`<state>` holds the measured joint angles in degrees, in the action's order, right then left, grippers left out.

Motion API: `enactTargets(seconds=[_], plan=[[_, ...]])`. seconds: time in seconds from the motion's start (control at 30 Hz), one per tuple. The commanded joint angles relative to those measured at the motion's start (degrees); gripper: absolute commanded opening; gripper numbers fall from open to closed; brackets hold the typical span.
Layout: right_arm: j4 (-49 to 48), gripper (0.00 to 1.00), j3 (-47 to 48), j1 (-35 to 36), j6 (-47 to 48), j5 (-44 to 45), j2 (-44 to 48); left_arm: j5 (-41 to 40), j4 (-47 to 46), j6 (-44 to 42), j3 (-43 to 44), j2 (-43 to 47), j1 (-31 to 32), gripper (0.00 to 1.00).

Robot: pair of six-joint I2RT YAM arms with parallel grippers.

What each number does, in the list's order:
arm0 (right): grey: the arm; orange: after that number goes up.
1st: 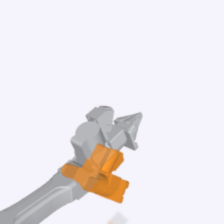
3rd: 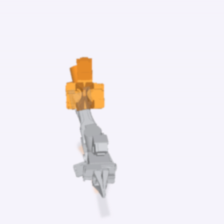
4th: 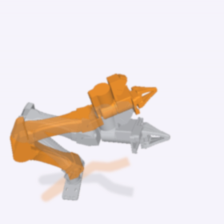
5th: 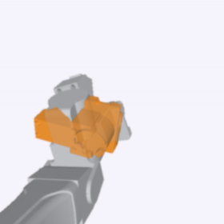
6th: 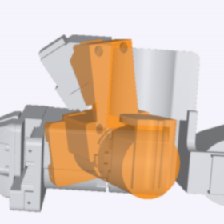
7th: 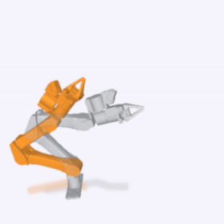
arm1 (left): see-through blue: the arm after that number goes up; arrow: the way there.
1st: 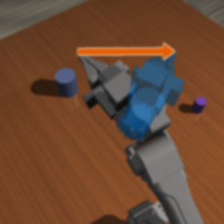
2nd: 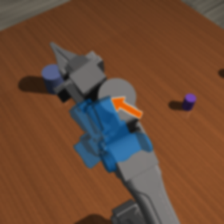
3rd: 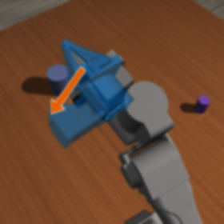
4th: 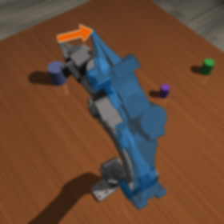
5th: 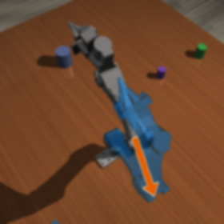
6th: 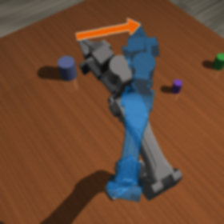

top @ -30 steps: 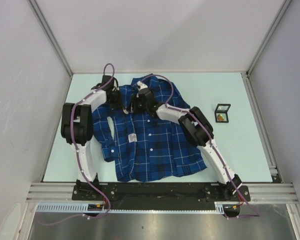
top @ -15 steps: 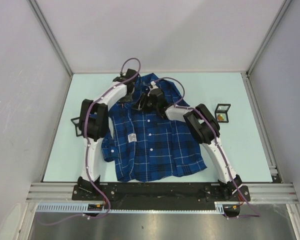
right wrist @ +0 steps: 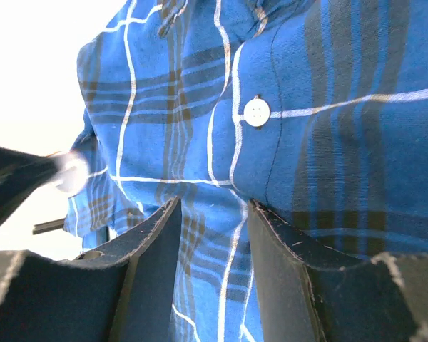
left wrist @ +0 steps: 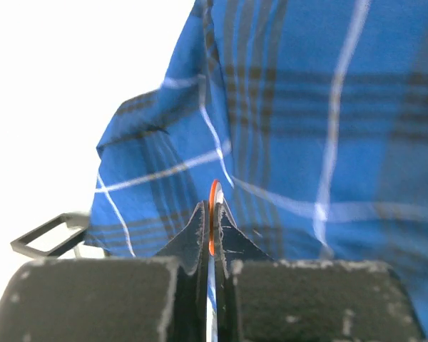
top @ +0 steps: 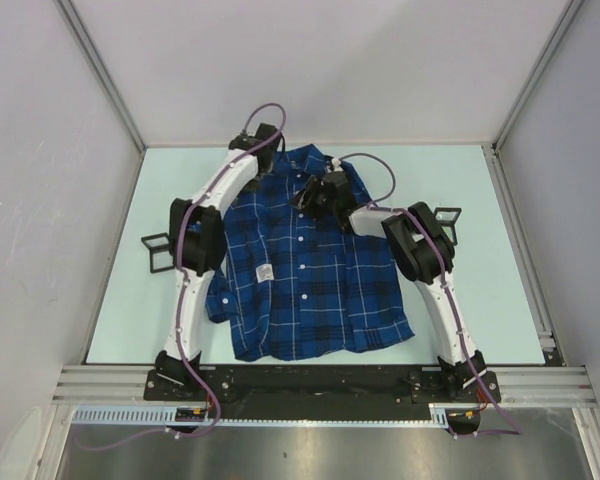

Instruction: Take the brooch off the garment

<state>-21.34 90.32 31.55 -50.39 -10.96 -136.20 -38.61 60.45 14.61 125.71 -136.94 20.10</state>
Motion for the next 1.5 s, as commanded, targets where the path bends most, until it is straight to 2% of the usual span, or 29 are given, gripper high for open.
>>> enactTargets(seconds=[0.0,0.03,0.07,0.1,0.13,0.17,0.23,0.27,0.3,0.37,0.4,0.47,0.5,0.57,0.63,0.77,0.83,0.9,1.0,1.1,1.13,1.27,1.4,1.47], plan=[[5.9,0.48,-0.5,-4.3,4.3,2.7,0.0,14.5,4.9,1.1,4.6,11.3,-0.1,0.00],[5.7,0.48,0.5,-4.9,5.9,0.9,-0.1,17.9,3.3,1.2,3.0,16.4,-0.1,0.00],[7.4,0.48,1.7,-5.2,9.6,-3.3,0.1,25.4,1.3,1.3,-2.6,19.2,-0.1,0.00],[8.2,0.48,3.5,-5.3,11.3,-5.8,0.4,28.7,-1.2,1.4,-6.4,23.1,-0.1,0.00],[8.7,0.48,4.0,-5.4,13.8,-10.3,2.3,31.9,-7.3,1.6,-10.6,30.3,-0.1,0.00],[10.7,0.48,4.1,-5.1,17.3,-11.4,3.9,38.0,-10.9,1.6,-19.4,34.6,-0.2,0.00],[14.0,0.51,3.7,-4.7,20.1,-12.9,8.1,44.0,-20.0,2.1,-27.1,41.5,-0.2,0.00],[17.4,0.55,2.9,-4.2,21.3,-13.2,12.8,45.9,-22.5,2.6,-33.3,47.7,-0.6,0.00],[18.9,0.58,1.9,-3.8,23.1,-13.6,15.9,50.5,-27.1,3.1,-36.0,50.2,-0.8,0.00],[21.2,0.64,-3.7,-3.3,22.6,-14.9,24.5,55.1,-32.2,5.9,-43.9,57.4,-2.5,0.00],[20.5,0.65,-6.6,-3.2,20.8,-16.1,27.5,60.7,-37.3,7.4,-46.4,59.7,-3.2,0.00],[15.4,0.73,-16.8,-2.5,18.2,-18.8,33.2,66.9,-44.5,12.6,-54.2,63.3,-5.3,0.00],[13.8,0.75,-19.7,-2.1,16.8,-19.3,37.5,70.6,-51.4,14.4,-56.6,66.7,-5.6,0.00],[10.2,0.78,-24.2,-1.5,12.6,-22.8,41.3,73.5,-57.5,19.0,-62.2,69.1,-6.2,0.00],[7.8,0.79,-26.7,-0.4,10.3,-22.3,47.1,75.6,-64.3,22.9,-65.5,71.2,-6.6,0.00],[9.3,0.81,-29.0,1.8,11.9,-15.5,55.9,74.9,-64.1,25.7,-65.0,73.4,-6.9,0.00],[6.9,0.81,-29.4,2.9,10.3,-15.0,58.7,76.8,-68.2,29.8,-67.2,75.0,-6.9,0.00],[4.9,0.81,-29.3,3.7,8.3,-14.7,59.3,78.3,-73.0,32.8,-68.9,75.5,-6.9,0.00],[1.8,0.80,-29.5,4.7,3.2,-12.9,59.5,79.8,-73.8,35.8,-70.5,75.5,-6.9,0.00],[-0.6,0.80,-29.5,6.1,2.0,-9.2,58.8,80.2,-70.8,33.6,-69.6,74.8,-6.9,0.00],[-4.3,0.80,-29.5,6.5,0.9,-9.6,57.6,80.2,-70.6,33.4,-69.4,74.5,-7.0,0.00],[-11.3,0.75,-29.5,7.4,-3.7,-9.6,55.4,81.3,-72.7,34.3,-70.3,74.2,-7.0,0.00],[-12.8,0.73,-29.5,8.1,-3.5,-7.4,54.8,81.9,-72.5,34.0,-70.3,73.4,-7.1,0.00],[-13.2,0.68,-29.3,8.0,-3.6,-7.5,54.3,82.4,-72.3,33.8,-70.3,73.0,-7.1,0.00]])
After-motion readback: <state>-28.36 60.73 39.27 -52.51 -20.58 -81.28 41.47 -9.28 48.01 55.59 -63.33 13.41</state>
